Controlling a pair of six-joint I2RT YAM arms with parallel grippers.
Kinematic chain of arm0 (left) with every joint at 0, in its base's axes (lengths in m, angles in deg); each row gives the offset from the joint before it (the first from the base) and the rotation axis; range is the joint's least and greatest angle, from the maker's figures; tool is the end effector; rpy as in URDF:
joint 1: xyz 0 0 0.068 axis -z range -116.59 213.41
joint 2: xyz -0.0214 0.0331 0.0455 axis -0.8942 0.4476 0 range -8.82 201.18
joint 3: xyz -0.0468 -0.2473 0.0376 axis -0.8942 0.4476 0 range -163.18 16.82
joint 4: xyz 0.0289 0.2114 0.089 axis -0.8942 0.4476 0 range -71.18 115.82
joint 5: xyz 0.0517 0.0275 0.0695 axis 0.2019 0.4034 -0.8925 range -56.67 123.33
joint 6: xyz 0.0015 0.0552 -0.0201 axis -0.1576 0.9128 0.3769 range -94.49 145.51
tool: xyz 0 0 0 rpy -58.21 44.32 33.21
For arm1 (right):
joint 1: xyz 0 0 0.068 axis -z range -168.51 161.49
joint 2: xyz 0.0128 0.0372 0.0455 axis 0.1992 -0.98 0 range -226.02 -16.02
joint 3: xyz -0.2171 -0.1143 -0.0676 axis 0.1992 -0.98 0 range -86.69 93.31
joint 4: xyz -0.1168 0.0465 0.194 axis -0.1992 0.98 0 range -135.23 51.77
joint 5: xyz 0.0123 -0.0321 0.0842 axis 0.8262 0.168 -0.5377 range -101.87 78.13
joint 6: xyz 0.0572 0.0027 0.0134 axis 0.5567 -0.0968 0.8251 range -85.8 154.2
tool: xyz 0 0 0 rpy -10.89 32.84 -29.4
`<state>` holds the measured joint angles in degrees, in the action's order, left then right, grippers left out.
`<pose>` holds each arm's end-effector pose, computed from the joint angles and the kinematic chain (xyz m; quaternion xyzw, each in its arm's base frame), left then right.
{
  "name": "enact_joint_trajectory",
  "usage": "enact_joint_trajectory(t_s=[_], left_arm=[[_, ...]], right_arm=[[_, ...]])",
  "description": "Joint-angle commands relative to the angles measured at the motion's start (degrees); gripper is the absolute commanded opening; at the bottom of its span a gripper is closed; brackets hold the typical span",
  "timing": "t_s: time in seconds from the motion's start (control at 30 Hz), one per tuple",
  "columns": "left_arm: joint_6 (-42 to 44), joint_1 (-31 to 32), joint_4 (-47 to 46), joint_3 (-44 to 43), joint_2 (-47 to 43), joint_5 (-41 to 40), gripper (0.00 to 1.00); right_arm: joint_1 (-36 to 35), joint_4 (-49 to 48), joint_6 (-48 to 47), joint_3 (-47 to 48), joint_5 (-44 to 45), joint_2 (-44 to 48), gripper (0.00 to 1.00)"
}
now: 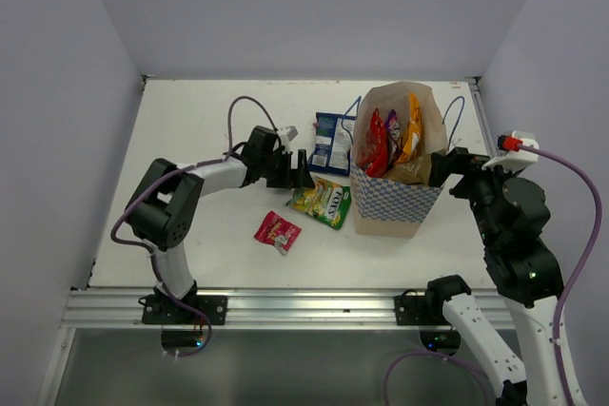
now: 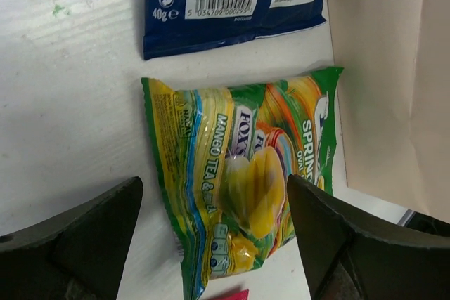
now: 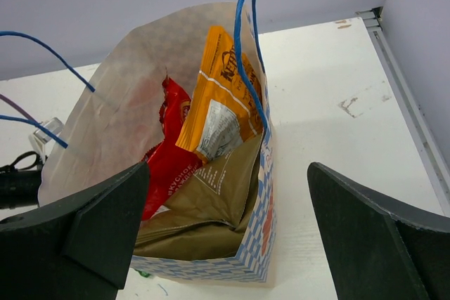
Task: Place the snacks into the paper bag
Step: Pick up the snack from the center of the board.
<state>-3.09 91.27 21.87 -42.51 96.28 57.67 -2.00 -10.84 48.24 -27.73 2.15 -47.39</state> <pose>0.3005 -0.1788 0.1548 0.0682 0.9156 -0.3365 0.2095 0.0858 0.0101 0.3789 0.0846 0.7419 0.0681 0.6617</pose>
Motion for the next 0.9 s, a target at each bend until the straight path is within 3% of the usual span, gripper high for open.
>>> enact_joint_trajectory(t_s=[0.0,0.13,0.27,0.47,0.67,0.87], left_arm=[[-1.5,1.2,-5.2,1.2,2.8,-1.4,0.87],[-2.3,2.6,-6.1,2.0,4.8,-2.6,0.76],[-3.4,2.7,-7.5,4.0,4.4,-4.2,0.56],[-3.3,2.7,-6.7,5.4,1.4,-7.4,0.17],[-2.4,2.7,-3.1,3.9,-4.2,-11.3,0.01],[-1.0,2.6,5.9,0.0,-11.7,-16.8,0.00]], right_arm=[[-0.2,-3.1,-0.5,-0.3,0.7,-0.2,0.98],[-0.2,-3.0,-0.5,-0.1,0.8,-0.2,0.98],[-0.4,-3.0,-0.7,-0.2,1.0,-0.1,0.98],[-0.4,-3.0,-0.8,-0.3,0.9,-0.2,0.98],[-0.4,-3.0,-0.8,-0.3,1.1,-0.1,0.98],[-0.4,-2.9,-0.7,-0.3,1.2,0.0,0.98]])
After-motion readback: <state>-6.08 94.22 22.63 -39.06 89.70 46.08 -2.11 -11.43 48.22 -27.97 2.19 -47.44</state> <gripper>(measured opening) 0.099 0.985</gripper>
